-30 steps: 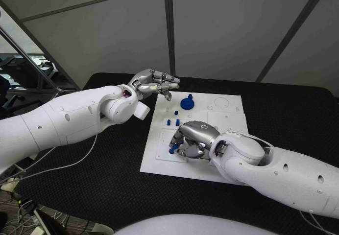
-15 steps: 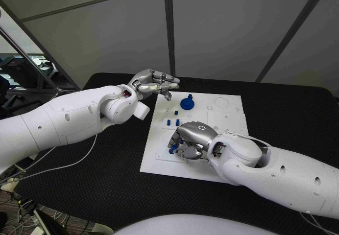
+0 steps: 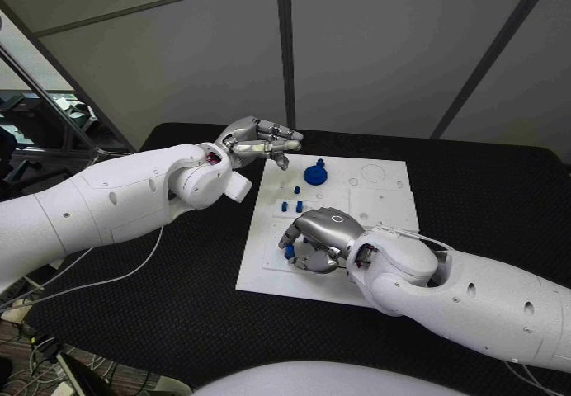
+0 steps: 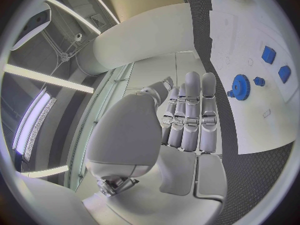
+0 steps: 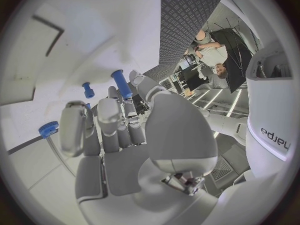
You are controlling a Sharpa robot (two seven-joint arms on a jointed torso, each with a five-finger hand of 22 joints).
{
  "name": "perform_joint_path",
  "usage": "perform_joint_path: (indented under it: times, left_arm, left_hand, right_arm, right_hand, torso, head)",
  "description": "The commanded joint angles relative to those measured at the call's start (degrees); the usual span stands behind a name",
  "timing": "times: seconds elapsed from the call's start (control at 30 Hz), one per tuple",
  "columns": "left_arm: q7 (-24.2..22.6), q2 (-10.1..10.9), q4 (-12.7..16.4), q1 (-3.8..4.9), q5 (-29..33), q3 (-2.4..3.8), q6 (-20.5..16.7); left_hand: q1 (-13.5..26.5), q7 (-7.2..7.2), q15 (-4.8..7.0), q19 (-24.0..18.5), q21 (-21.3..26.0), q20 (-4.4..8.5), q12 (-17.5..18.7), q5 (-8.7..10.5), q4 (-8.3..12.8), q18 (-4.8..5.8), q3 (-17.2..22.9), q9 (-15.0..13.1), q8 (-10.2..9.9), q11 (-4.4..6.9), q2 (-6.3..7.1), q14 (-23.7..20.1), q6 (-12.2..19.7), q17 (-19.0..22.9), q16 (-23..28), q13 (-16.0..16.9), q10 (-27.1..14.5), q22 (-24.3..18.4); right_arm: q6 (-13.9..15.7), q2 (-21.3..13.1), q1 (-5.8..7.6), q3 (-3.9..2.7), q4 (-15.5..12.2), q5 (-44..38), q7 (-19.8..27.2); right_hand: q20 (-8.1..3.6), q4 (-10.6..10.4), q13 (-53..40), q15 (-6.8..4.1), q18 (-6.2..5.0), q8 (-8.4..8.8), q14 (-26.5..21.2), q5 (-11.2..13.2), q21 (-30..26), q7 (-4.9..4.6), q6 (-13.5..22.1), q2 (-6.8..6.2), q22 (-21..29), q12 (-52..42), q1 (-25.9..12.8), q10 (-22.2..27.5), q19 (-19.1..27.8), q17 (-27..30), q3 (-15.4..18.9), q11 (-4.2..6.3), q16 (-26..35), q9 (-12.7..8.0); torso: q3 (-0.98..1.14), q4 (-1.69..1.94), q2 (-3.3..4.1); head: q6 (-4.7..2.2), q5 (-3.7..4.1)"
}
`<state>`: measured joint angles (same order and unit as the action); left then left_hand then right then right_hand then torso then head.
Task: Assemble the parts on the task board
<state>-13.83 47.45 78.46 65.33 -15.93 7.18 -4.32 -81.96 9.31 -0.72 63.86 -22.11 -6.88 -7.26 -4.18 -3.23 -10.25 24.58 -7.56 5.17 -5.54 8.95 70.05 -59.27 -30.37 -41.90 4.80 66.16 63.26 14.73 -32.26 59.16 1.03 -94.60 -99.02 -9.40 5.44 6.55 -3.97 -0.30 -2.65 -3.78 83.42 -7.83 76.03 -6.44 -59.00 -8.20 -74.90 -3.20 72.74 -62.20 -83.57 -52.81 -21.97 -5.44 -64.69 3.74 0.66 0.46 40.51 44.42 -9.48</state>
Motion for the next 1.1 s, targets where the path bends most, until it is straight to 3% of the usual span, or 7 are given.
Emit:
perform_joint_path:
  times: [0.03, 0.47, 0.63, 0.87, 0.9, 0.93, 1.1]
  left_arm:
    - [0.01, 0.00, 0.06, 0.09, 0.29, 0.05, 0.76]
    - [0.14, 0.03, -0.16, 0.09, 0.29, 0.03, 0.99]
    - [0.18, 0.23, -0.19, 0.08, 0.29, 0.00, 0.97]
    - [0.12, 0.52, -0.17, 0.08, 0.29, -0.13, 0.82]
    - [0.11, 0.54, -0.16, 0.08, 0.29, -0.14, 0.80]
    - [0.09, 0.59, -0.15, 0.07, 0.33, -0.17, 0.77]
    - [0.05, 0.76, 0.02, 0.07, 0.61, -0.30, 0.72]
  left_hand:
    - [0.32, 0.33, -0.35, -0.36, 0.17, -0.09, 0.38, -0.27, 0.17, -0.14, 0.05, -0.08, -0.40, -0.32, -0.11, -0.13, 0.00, 0.05, 0.36, 0.08, -0.01, -0.05]
    - [0.36, 0.34, -0.36, -0.36, 0.23, -0.10, 0.40, -0.26, 0.17, -0.14, 0.03, -0.09, -0.44, -0.34, -0.10, -0.13, 0.03, 0.07, 0.42, 0.07, -0.06, -0.10]
    - [0.36, 0.34, -0.36, -0.36, 0.23, -0.10, 0.40, -0.26, 0.17, -0.14, 0.03, -0.09, -0.44, -0.34, -0.10, -0.13, 0.03, 0.07, 0.42, 0.07, -0.06, -0.10]
    - [0.39, 0.34, -0.37, -0.36, 0.26, -0.10, 0.41, -0.26, 0.17, -0.14, 0.02, -0.09, -0.46, -0.34, -0.10, -0.13, 0.03, 0.08, 0.46, 0.08, -0.07, -0.12]
    - [0.39, 0.34, -0.37, -0.36, 0.26, -0.10, 0.41, -0.26, 0.17, -0.14, 0.02, -0.09, -0.46, -0.34, -0.10, -0.13, 0.03, 0.08, 0.46, 0.08, -0.07, -0.12]
    - [0.39, 0.34, -0.37, -0.36, 0.26, -0.10, 0.41, -0.26, 0.17, -0.14, 0.02, -0.09, -0.46, -0.34, -0.10, -0.13, 0.03, 0.08, 0.46, 0.08, -0.07, -0.12]
    - [0.39, 0.34, -0.37, -0.36, 0.26, -0.10, 0.41, -0.26, 0.17, -0.14, 0.02, -0.09, -0.46, -0.34, -0.10, -0.13, 0.03, 0.08, 0.46, 0.08, -0.07, -0.12]
  right_arm:
    - [4.68, -0.08, 0.09, 0.00, -0.26, 0.23, 1.88]
    - [11.50, -6.61, -0.02, -0.12, -4.78, 4.75, 3.15]
    - [9.34, -12.64, 0.31, -1.88, -7.46, 10.57, 0.01]
    - [9.11, -22.22, 0.47, -3.38, -11.00, 21.07, -7.96]
    - [9.17, -22.89, 0.47, -3.43, -11.23, 21.48, -8.79]
    - [9.28, -24.12, 0.47, -3.50, -11.69, 22.05, -10.47]
    - [9.61, -27.61, 0.43, -3.60, -13.33, 19.90, -16.17]
  right_hand:
    - [0.59, 0.08, -0.02, 0.40, -1.16, 0.28, -0.03, 0.28, -0.52, 0.28, 0.66, -0.64, -1.33, -0.37, 0.18, 0.68, 0.15, 0.20, 0.68, -0.05, 0.34, -0.05]
    - [0.74, -0.49, -0.48, 0.46, -1.90, 0.04, -0.23, 0.08, -3.67, -0.03, 1.36, -0.49, 1.57, -1.08, 1.15, 0.93, 1.20, 1.48, 3.59, 0.01, 1.11, 0.09]
    - [0.01, -2.08, -1.96, -0.54, -1.28, -0.71, 0.59, 0.11, -1.19, -1.47, -1.20, 0.61, -0.75, -4.25, -0.07, -6.95, -0.11, -1.07, 3.76, 1.42, -0.97, 0.44]
    - [-3.29, -7.06, -10.02, -4.06, 0.38, -2.95, 2.28, 0.63, 5.54, 2.25, -6.85, -1.63, -7.02, -14.92, -5.68, -22.19, -3.12, -7.83, 7.22, 5.80, -6.53, 2.69]
    - [-3.76, -7.67, -15.06, -4.58, 0.58, -3.40, 2.49, 0.58, 6.37, 2.79, -7.62, -1.99, -7.81, -20.51, -6.02, -23.89, -3.46, -9.00, 8.02, 6.38, -7.43, 3.35]
    - [-5.73, -10.82, -38.67, -5.88, 0.92, -4.03, 3.18, 0.05, 7.86, 3.86, -8.15, -1.76, -9.24, -44.48, -6.74, -22.82, -4.03, -13.35, 10.45, 6.81, -10.86, 5.93]
    - [-4.67, -15.86, -57.45, -5.23, 1.44, -4.23, 3.42, 0.09, 9.58, 3.60, -6.79, -2.61, -10.97, -61.36, -6.78, -20.64, -4.63, -18.46, 14.54, 6.90, -14.33, 10.66]
  torso:
    - [0.03, -0.03, -0.02]
    - [-0.05, -0.08, -0.19]
    - [-0.12, -0.39, -0.40]
    - [-0.28, -1.00, -0.92]
    - [-0.29, -1.05, -0.96]
    - [-0.32, -1.19, -1.03]
    - [-0.39, -1.56, -1.19]
  head:
    - [-0.17, -0.01]
    - [-1.56, 1.28]
    - [-2.45, 2.59]
    - [-3.44, 7.08]
    - [-3.46, 7.46]
    - [-3.56, 8.19]
    - [-3.64, 10.29]
